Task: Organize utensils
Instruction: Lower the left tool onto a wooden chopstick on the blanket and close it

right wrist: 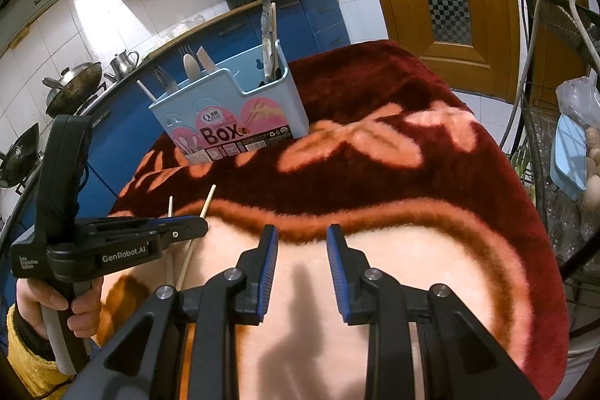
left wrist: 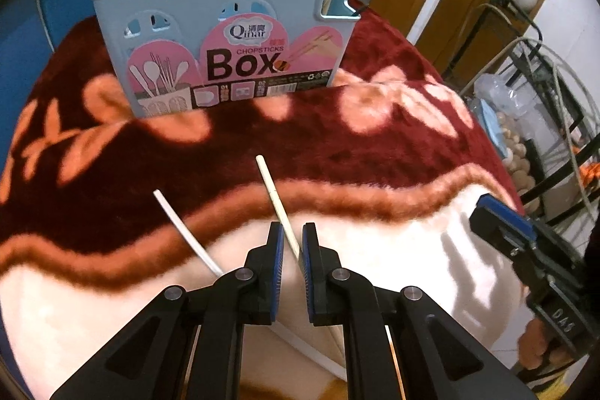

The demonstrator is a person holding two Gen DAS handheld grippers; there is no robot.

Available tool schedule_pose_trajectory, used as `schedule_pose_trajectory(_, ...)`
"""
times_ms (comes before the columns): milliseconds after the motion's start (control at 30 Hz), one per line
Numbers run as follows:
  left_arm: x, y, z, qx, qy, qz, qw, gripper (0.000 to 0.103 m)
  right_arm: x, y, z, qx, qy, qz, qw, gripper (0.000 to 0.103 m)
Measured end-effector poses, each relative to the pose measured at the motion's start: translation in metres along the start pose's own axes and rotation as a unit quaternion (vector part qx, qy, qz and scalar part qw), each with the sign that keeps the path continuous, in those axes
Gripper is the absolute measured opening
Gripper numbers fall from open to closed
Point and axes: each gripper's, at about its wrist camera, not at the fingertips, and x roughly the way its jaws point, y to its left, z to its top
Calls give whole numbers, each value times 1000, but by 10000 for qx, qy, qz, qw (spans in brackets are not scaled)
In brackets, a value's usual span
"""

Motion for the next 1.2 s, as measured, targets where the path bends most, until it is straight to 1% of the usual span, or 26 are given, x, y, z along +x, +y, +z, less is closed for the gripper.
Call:
schedule_pose_trajectory(167, 2, 4, 1, -325, 132, -396, 9986, 10, 1, 0, 0, 8, 11, -5, 10000, 30)
schedule_pose_trajectory(267, 2, 5, 1, -444, 120, -510, 9976, 12, 1, -1, -1, 16, 10, -5, 10000, 30)
schedule_pose_trajectory(367, 3, 2, 2, -418, 129, -442, 9981, 18, 1, -1, -1, 19, 15, -5, 10000, 30)
schedule_pose_trajectory(500, 10, -4, 1, -326, 194, -304, 9988, 18, 2, -2, -2, 27, 17, 8, 10000, 30)
schedule_pose_trajectory(533, 10, -7, 1, -253, 160, -235, 9993, 17, 2, -2, -3, 27, 25, 10, 10000, 30)
schedule_pose_trajectory(567, 10, -8, 1, -218, 135, -198, 9995, 12, 2, -2, -3, 30, 29, 9, 10000, 30)
schedule_pose_trajectory(600, 10, -10, 1, -188, 95, -150, 9997, 11, 3, -2, -4, 29, 34, 6, 10000, 30)
schedule_pose_trajectory(700, 8, -7, -1, -285, 18, -267, 9992, 8, 3, -1, -4, 13, 47, -2, 10000, 30)
schedule_pose_trajectory(767, 4, -4, -3, -367, -78, -371, 9986, 5, 3, -1, -4, -2, 45, -2, 10000, 30)
schedule_pose_trajectory(833, -3, -1, -5, -472, -196, -397, 9979, 4, 2, 2, -4, -29, 43, -8, 10000, 30)
schedule_pose_trajectory(1000, -35, 11, -8, -720, -681, -583, 9934, 4, 2, 11, -2, -153, 59, -13, 9999, 30)
schedule_pose_trajectory(1133, -60, 22, -8, -752, -1058, -394, 9908, 4, 4, 23, -1, -282, 134, 49, 9995, 30)
schedule_pose_trajectory(1200, -68, 28, -9, -788, -1179, -315, 9894, 4, 6, 30, -1, -338, 187, 92, 9992, 30)
